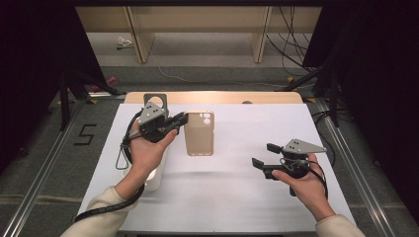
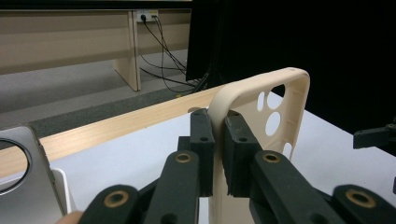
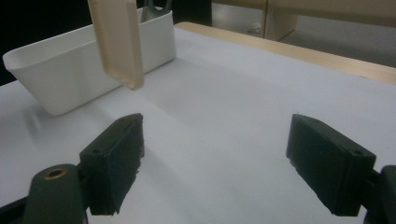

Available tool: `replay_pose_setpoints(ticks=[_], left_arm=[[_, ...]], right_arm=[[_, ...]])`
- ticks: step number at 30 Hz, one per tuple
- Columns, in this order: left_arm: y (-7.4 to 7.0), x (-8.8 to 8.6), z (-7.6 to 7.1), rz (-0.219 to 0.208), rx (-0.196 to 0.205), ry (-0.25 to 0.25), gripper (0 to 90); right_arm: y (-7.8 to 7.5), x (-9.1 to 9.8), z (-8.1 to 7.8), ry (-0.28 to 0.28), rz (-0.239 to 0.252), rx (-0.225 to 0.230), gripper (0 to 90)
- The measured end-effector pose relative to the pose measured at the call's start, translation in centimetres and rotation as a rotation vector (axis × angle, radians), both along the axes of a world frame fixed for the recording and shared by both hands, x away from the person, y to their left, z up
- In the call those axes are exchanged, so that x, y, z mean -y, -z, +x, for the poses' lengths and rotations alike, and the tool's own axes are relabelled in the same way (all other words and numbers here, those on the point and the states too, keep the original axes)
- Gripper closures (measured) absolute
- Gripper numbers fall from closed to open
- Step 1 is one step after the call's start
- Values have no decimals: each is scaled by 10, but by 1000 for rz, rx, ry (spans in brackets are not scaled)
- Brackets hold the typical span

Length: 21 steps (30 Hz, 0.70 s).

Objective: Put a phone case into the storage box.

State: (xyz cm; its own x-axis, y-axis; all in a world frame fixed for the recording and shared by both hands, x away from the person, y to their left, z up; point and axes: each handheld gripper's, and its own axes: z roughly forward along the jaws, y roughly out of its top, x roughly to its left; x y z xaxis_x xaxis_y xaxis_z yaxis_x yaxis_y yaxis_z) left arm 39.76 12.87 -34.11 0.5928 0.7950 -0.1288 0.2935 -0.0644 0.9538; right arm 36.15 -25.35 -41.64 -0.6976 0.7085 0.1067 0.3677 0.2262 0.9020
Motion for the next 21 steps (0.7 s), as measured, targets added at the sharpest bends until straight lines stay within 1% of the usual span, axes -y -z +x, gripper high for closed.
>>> replay_pose_setpoints(ticks=[6,10,21], left_arm=[[-4,-6,1,0,4,-9,833],[-7,-9,2,10,10,-13,833],[-13,-20,4,-2,16,-27,833]], right_arm=[[1,2,-2,6,-6,2,195],[1,3,-2,4,-10,3,193],[2,7,-3,17,-12,-2,192]])
